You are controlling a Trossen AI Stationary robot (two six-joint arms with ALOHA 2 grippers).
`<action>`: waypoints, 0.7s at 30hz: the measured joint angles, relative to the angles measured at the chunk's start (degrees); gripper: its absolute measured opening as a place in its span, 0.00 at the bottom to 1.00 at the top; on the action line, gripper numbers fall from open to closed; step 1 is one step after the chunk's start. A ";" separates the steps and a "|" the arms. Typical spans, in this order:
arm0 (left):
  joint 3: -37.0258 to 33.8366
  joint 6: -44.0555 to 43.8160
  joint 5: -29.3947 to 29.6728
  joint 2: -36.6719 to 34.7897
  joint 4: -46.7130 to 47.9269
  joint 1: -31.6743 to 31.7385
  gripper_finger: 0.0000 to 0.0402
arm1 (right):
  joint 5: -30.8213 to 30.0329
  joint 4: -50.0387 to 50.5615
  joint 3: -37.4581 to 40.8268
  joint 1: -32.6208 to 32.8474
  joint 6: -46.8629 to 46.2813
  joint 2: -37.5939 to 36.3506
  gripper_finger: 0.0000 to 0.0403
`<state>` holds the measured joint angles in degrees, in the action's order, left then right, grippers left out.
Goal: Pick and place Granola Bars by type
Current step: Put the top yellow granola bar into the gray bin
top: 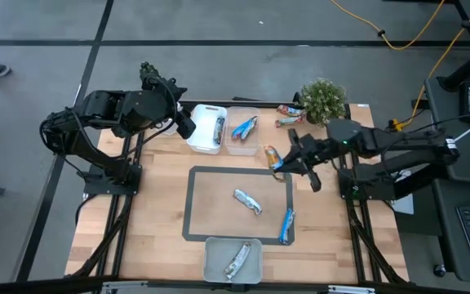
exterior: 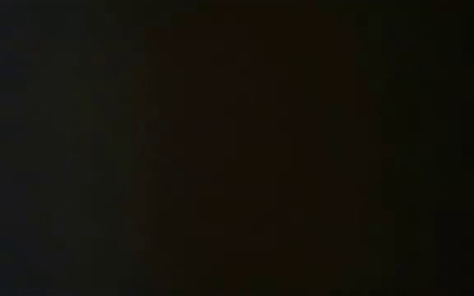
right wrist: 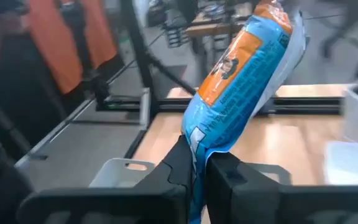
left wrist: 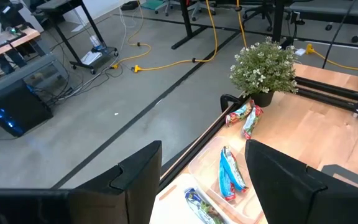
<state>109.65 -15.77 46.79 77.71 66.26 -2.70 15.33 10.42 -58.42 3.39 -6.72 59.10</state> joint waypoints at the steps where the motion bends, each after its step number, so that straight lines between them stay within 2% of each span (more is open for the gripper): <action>1: 0.00 0.00 -0.04 0.00 0.00 0.00 0.56 | 1.39 1.01 -1.76 0.00 1.03 1.56 0.08; 5: 0.00 0.00 -0.35 0.00 0.00 0.00 0.56 | 4.29 9.29 -10.36 2.21 5.72 7.92 0.06; 9: 0.00 0.13 -1.36 0.00 0.00 0.02 0.56 | 4.34 17.74 -19.29 5.91 9.04 13.10 0.03; 12: 0.00 1.06 -2.98 0.00 0.00 0.01 0.56 | 4.37 20.34 -23.70 8.96 10.05 16.02 0.04; 16: 0.00 1.43 -3.44 0.00 0.00 0.02 0.56 | 4.01 20.36 -26.02 13.06 10.52 18.69 0.07; 21: 0.00 2.11 -3.44 0.00 0.42 0.00 0.56 | 2.45 22.14 -24.81 17.84 10.25 22.33 0.03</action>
<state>109.65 -13.66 43.35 77.71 66.68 -2.70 17.78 32.57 -83.23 21.22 3.52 81.43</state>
